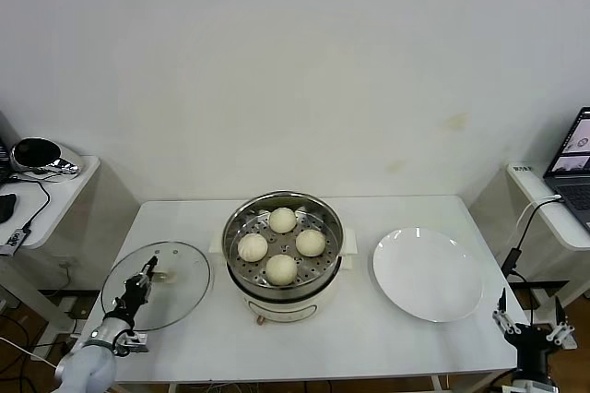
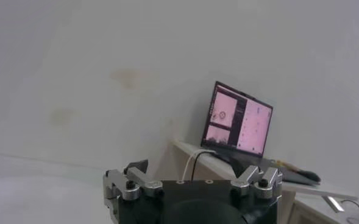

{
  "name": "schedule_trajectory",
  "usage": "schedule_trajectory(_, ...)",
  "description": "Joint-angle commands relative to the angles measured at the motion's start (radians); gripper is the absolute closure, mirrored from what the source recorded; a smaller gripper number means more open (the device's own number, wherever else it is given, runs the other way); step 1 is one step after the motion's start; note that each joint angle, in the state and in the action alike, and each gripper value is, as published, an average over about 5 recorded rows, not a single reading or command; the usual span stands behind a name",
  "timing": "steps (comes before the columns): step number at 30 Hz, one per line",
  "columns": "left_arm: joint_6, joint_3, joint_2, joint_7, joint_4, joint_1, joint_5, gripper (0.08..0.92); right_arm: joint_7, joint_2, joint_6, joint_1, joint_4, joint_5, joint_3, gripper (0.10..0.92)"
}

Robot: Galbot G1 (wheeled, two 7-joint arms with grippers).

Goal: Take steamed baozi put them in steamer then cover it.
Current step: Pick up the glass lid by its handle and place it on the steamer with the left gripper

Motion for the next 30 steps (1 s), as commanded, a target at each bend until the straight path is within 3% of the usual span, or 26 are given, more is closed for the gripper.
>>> schedule_trajectory(1, 0.236, -0.169, 0.023, 0.029, -0.435, 0.282, -0.113, 0.858, -0.001, -0.008, -0.001, 0.002, 0.004, 0.001, -0.017, 0.203)
schedule_trajectory(8, 0.419, -0.231, 0.056, 0.170, -0.711, 0.403, -0.218, 0.858, -0.004, -0.018, 0.001, 0.006, -0.013, 0.000, -0.049, 0.203)
schedule_trajectory(13, 0.535, -0.123, 0.138, 0.241, -0.840, 0.377, -0.338, 0.858, -0.007, -0.016, 0.003, -0.005, -0.008, -0.015, -0.082, 0.203)
schedule_trajectory(18, 0.624, 0.097, 0.207, 0.231, -0.850, 0.244, -0.388, 0.858, -0.004, -0.013, 0.002, -0.007, -0.005, -0.034, -0.111, 0.203)
schedule_trajectory(23, 0.724, 0.354, 0.218, 0.255, -0.811, 0.018, -0.345, 0.858, 0.013, 0.014, 0.009, 0.016, -0.024, -0.093, -0.128, 0.203)
schedule_trajectory(30, 0.862, 0.596, 0.080, 0.380, -0.746, -0.259, -0.178, 0.858, 0.034, 0.033, 0.014, 0.047, -0.067, -0.145, -0.148, 0.203)
